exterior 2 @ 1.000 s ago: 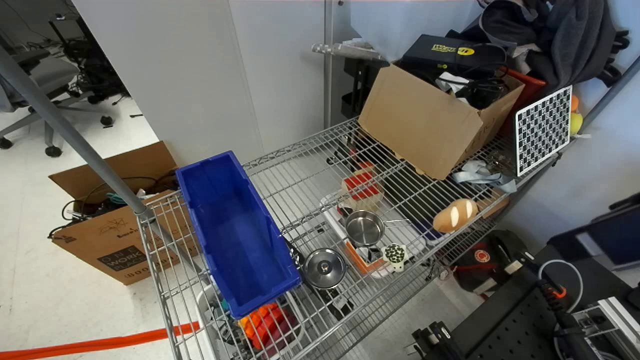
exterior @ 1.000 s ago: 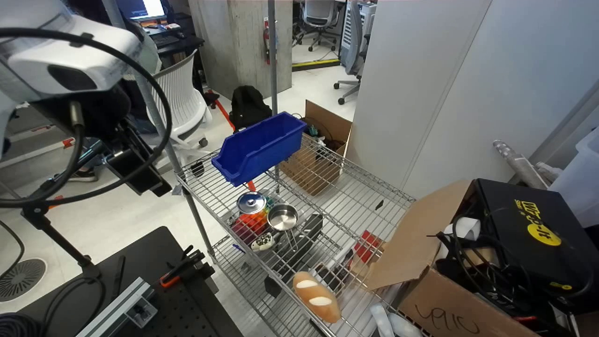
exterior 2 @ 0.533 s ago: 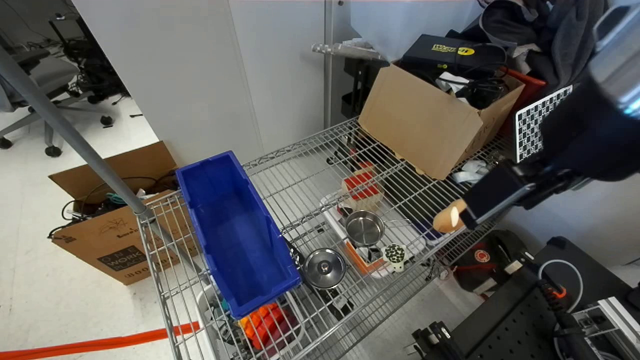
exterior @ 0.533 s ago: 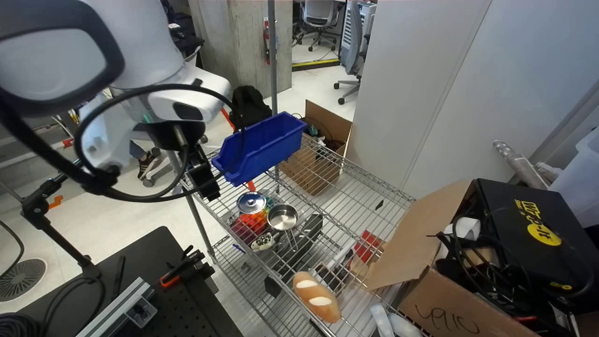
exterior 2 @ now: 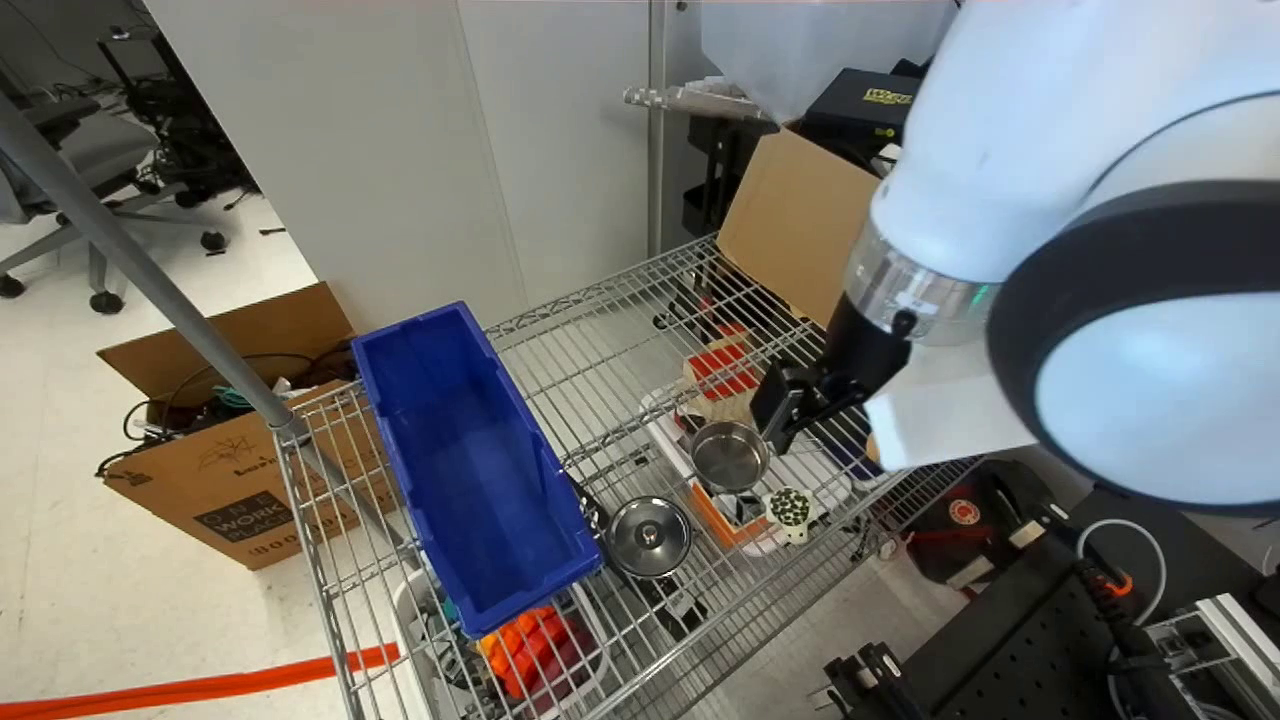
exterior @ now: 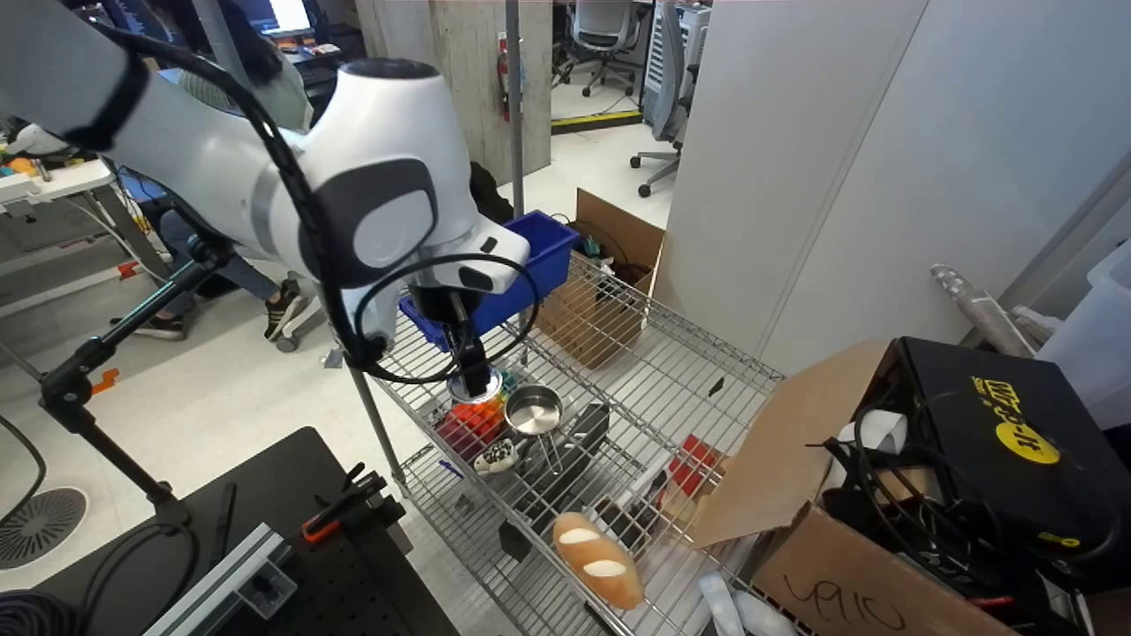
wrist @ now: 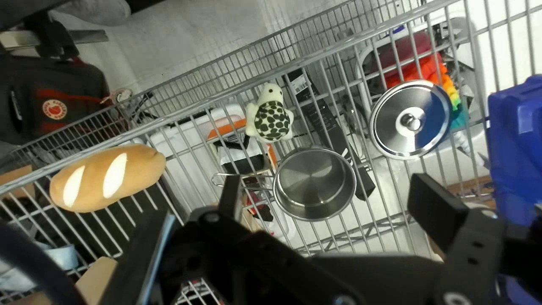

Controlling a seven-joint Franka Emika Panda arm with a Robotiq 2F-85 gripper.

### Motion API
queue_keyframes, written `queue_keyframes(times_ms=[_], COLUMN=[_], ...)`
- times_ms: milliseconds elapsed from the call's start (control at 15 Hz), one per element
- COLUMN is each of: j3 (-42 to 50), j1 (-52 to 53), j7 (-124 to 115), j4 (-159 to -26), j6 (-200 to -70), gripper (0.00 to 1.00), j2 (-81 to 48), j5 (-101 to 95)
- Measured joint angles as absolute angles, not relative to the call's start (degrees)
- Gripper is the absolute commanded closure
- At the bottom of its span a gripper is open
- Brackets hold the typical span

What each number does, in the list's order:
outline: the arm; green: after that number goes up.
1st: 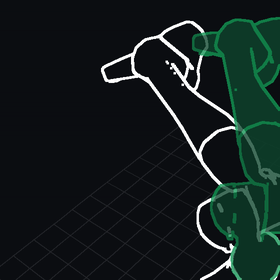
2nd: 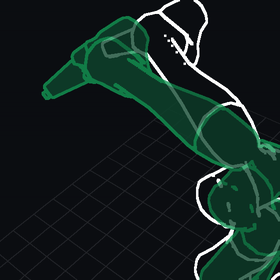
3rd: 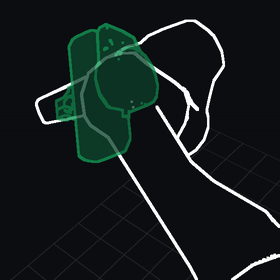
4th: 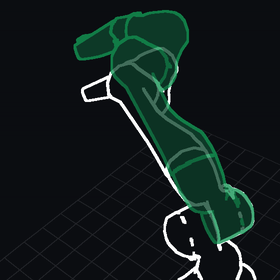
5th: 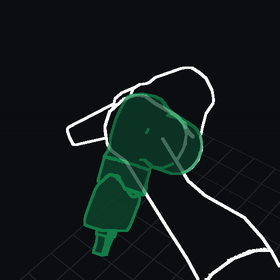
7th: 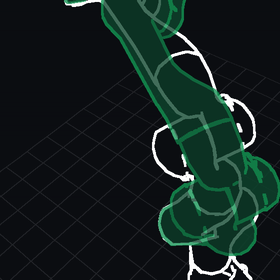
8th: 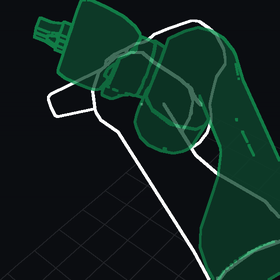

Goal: Place the silver lid on the silver pan

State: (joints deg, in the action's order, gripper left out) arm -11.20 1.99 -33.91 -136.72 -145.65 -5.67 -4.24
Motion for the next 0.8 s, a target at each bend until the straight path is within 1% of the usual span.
queue_keyframes(times_ms=[333, 800], j3=[-6.74, -4.38], j1=[6.5, 13.48], j7=[-37.34, -37.75], j4=[-127.31, -117.95], j6=[-150.99, -151.08], gripper=[0.0, 0.0], j2=[-21.55, -33.43], j5=[-3.8, 0.51])
